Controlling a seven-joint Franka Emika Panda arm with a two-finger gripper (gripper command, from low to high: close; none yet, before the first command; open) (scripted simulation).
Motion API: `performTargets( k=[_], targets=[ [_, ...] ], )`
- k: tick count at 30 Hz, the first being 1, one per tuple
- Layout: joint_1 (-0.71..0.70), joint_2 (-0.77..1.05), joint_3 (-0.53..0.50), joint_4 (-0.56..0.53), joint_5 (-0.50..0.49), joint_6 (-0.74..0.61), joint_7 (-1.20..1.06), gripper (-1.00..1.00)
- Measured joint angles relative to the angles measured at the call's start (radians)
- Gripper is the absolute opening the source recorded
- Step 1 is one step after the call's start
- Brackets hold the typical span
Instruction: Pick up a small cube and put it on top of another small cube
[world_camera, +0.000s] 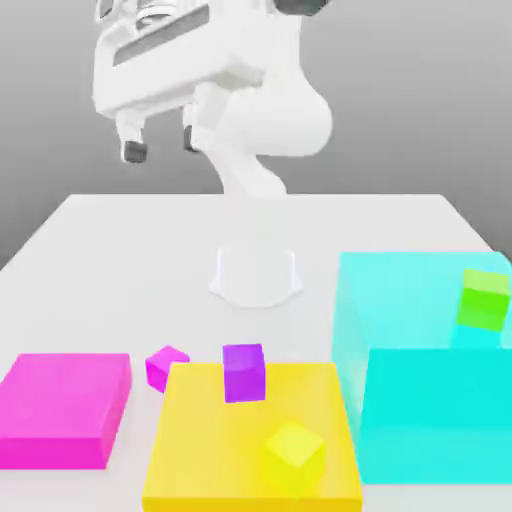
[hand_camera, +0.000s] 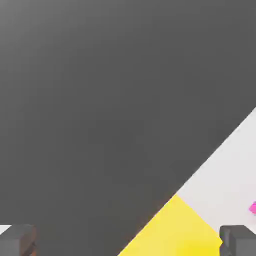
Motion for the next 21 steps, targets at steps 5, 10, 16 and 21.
performTargets(
  k=[5,10,16,21],
  targets=[
    [-0.08,0.084,0.034,-0.089,0.018,0.075,0.205,0.0],
    [-0.16,0.169,0.07,-0.177,0.033,0.151,0.412,0.0],
    [-0.255,0.272,0.11,-0.284,0.041,0.243,0.668,0.0],
    [-0.335,0.358,0.139,-0.373,0.035,0.319,0.892,0.0]
  ],
)
